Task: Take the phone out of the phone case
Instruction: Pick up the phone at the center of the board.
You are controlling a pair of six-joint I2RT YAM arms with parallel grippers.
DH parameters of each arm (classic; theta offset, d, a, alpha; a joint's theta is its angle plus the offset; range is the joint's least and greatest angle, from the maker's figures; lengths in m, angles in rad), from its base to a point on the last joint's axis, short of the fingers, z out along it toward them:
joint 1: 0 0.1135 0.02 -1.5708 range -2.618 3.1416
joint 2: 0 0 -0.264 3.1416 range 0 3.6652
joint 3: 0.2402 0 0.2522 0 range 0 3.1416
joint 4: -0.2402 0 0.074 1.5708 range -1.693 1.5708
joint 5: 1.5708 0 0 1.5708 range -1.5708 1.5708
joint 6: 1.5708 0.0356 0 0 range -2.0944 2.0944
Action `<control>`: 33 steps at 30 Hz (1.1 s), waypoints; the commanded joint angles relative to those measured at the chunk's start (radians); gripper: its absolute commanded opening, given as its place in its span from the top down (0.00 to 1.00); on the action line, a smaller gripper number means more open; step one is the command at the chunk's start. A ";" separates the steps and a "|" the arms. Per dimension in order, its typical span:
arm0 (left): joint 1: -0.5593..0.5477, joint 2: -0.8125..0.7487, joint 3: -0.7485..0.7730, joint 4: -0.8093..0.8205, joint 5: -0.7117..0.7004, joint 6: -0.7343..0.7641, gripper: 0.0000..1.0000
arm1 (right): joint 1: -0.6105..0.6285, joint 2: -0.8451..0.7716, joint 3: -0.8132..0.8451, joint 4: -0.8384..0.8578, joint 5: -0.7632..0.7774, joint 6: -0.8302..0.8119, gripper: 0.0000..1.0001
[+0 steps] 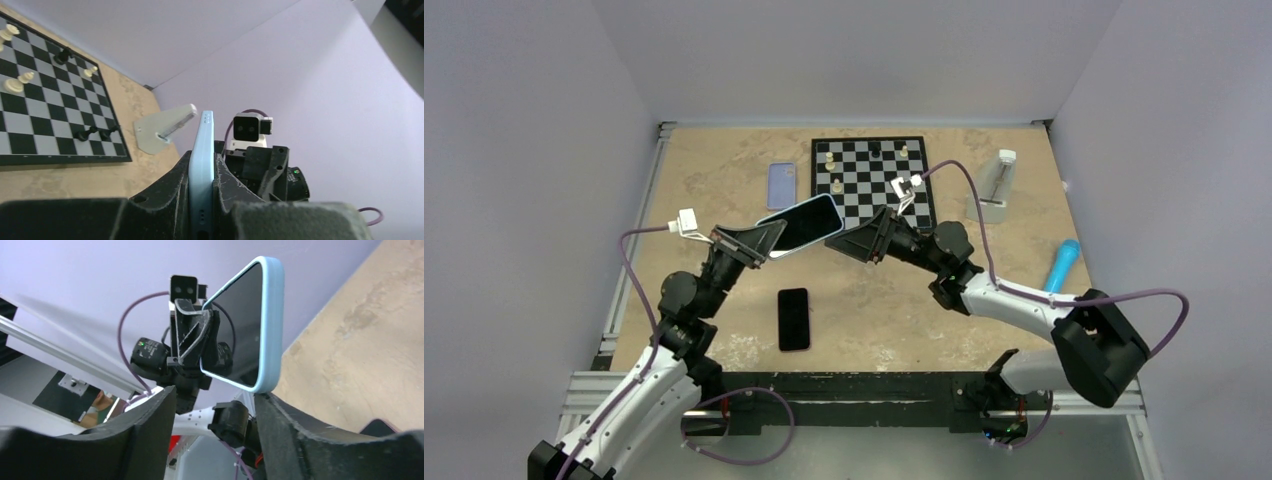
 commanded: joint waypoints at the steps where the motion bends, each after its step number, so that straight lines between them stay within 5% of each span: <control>1: 0.007 -0.034 0.012 0.201 -0.015 -0.151 1.00 | 0.006 0.020 0.104 0.073 -0.037 0.037 0.42; 8: 0.007 -0.002 -0.038 0.307 0.012 -0.248 1.00 | 0.017 0.108 0.162 0.157 -0.041 0.091 0.76; 13: 0.006 -0.055 -0.061 0.276 0.033 -0.261 1.00 | 0.054 0.163 0.210 0.190 -0.025 0.118 0.81; 17: 0.006 -0.094 -0.064 0.201 0.083 -0.256 1.00 | 0.080 0.219 0.260 0.161 -0.028 0.095 0.98; 30: 0.007 -0.296 -0.029 -0.184 0.166 -0.072 1.00 | 0.110 0.326 0.295 0.242 -0.042 0.132 1.00; 31: 0.007 -0.298 0.005 -0.237 0.178 -0.050 0.94 | 0.109 0.324 0.297 0.240 -0.042 0.130 1.00; 33: 0.006 -0.302 0.073 -0.382 0.204 0.021 0.65 | 0.109 0.313 0.294 0.219 -0.048 0.110 1.00</control>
